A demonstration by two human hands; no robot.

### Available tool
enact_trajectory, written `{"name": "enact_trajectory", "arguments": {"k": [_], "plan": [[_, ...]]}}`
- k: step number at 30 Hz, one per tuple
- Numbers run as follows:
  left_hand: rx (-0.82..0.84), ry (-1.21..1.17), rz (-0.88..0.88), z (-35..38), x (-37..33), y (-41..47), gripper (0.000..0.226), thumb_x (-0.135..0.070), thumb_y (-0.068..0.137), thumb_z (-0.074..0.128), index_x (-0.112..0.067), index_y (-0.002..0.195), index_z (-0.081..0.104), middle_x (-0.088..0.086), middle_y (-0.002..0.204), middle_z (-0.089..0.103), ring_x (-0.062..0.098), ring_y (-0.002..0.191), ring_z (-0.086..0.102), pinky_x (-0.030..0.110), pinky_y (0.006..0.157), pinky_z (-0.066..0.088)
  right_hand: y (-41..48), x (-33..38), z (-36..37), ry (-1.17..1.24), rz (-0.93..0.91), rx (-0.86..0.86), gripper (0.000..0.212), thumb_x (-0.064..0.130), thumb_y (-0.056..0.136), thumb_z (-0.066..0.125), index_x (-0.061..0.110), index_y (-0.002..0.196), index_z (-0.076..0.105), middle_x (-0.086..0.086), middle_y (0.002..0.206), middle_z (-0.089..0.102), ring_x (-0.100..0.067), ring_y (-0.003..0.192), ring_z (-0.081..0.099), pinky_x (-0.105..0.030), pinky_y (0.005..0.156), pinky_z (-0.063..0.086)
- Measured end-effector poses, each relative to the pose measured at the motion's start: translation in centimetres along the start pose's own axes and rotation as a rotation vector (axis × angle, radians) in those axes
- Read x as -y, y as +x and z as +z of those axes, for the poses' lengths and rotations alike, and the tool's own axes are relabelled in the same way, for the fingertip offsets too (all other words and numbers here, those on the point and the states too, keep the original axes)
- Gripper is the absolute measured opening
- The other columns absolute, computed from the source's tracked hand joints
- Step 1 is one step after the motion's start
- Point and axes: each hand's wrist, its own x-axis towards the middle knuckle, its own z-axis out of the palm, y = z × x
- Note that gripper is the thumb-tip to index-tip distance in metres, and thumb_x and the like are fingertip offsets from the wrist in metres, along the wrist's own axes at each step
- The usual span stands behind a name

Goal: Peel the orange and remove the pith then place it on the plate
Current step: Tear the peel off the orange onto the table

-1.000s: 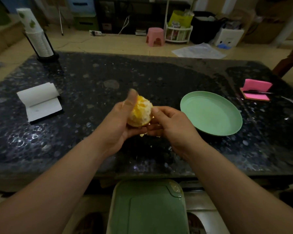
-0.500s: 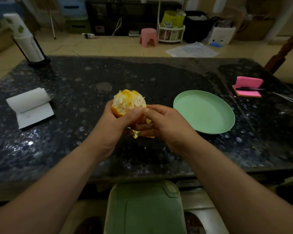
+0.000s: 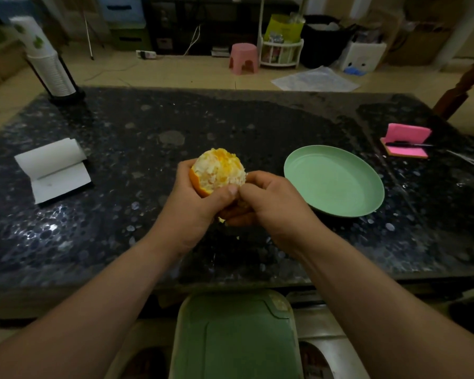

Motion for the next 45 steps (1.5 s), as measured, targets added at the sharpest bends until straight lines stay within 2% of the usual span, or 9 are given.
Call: {"name": "enact_trajectory", "arguments": {"k": [5,13,19,24,28,32,36,42,45], "plan": [[-0.032,-0.048,-0.026,0.2,-0.3,0.1,0.071,-0.052,0.080,0.087,-0.032,0.136,0.048,-0.001,0.123,0.070,0.013,0.098,0.077,0.030,0.073,0.060,0.0,-0.1,0.4,0.195,0.122,0.029,0.027,0.018,0.105,0.059,0.007,0.127,0.068,-0.018,0.100,0.080,-0.028,0.087,0.079,-0.036,0.074,0.065],[0.041,0.087,0.068,-0.1,-0.1,-0.5,0.074,-0.054,0.081,0.087,-0.036,0.139,0.044,-0.008,0.129,0.066,0.006,0.113,0.070,0.033,0.091,0.062,0.0,-0.1,0.5,0.144,0.124,0.049,0.025,0.014,0.106,0.054,0.003,0.121,0.071,-0.018,0.102,0.080,-0.031,0.089,0.079,-0.036,0.072,0.063],[0.049,0.203,0.152,-0.2,0.2,-0.5,0.069,-0.057,0.079,0.084,-0.043,0.132,0.043,-0.012,0.125,0.065,0.004,0.112,0.069,0.026,0.087,0.061,-0.1,-0.5,0.4,0.151,0.096,0.027,0.024,0.010,0.107,0.056,0.007,0.124,0.073,-0.015,0.106,0.081,-0.028,0.091,0.080,-0.037,0.077,0.065],[-0.010,0.010,-0.003,-0.6,-0.3,0.0,0.064,-0.072,0.084,0.074,-0.034,0.132,0.055,-0.003,0.112,0.073,0.016,0.091,0.072,0.029,0.064,0.055,-0.5,0.0,0.7,0.195,0.085,0.031,0.038,-0.007,0.103,0.041,0.004,0.130,0.064,-0.024,0.095,0.079,-0.029,0.083,0.079,-0.033,0.070,0.066],[0.019,-0.121,-0.108,-1.0,-0.4,0.2,0.077,-0.076,0.081,0.067,-0.027,0.140,0.058,0.008,0.110,0.070,0.023,0.083,0.065,0.034,0.059,0.047,-0.6,0.9,0.5,0.203,0.101,0.103,0.028,0.010,0.110,0.040,0.008,0.120,0.066,-0.023,0.096,0.077,-0.030,0.087,0.076,-0.037,0.073,0.063],[0.071,-0.130,-0.118,-1.3,-0.4,0.4,0.070,-0.065,0.087,0.072,-0.023,0.142,0.058,0.010,0.114,0.073,0.025,0.088,0.070,0.036,0.067,0.055,-0.3,0.5,0.6,0.090,0.082,0.069,0.038,0.039,0.111,0.053,0.006,0.123,0.067,-0.017,0.094,0.077,-0.026,0.083,0.075,-0.036,0.069,0.062],[0.038,-0.163,-0.092,-0.8,-0.7,0.5,0.064,-0.043,0.088,0.081,-0.025,0.143,0.053,0.004,0.125,0.075,0.027,0.107,0.076,0.046,0.091,0.063,-0.1,0.3,0.1,-0.025,0.010,0.027,0.032,0.033,0.112,0.053,0.011,0.130,0.068,-0.015,0.097,0.079,-0.027,0.085,0.078,-0.037,0.071,0.062],[0.031,-0.071,-0.046,-0.5,-0.3,0.3,0.079,-0.043,0.080,0.088,-0.032,0.145,0.045,-0.002,0.131,0.069,0.016,0.113,0.074,0.034,0.089,0.062,-0.3,0.6,0.1,-0.250,-0.036,-0.020,0.028,0.026,0.106,0.057,0.014,0.130,0.066,-0.008,0.092,0.081,-0.024,0.079,0.080,-0.048,0.074,0.068],[0.022,0.013,-0.006,0.0,0.0,-0.1,0.081,-0.048,0.079,0.084,-0.035,0.146,0.041,-0.006,0.131,0.066,0.009,0.113,0.071,0.031,0.089,0.060,-0.5,0.4,0.2,-0.315,-0.044,-0.071,0.025,0.026,0.104,0.061,0.014,0.125,0.067,-0.005,0.087,0.081,-0.019,0.074,0.080,-0.044,0.071,0.068]]}}
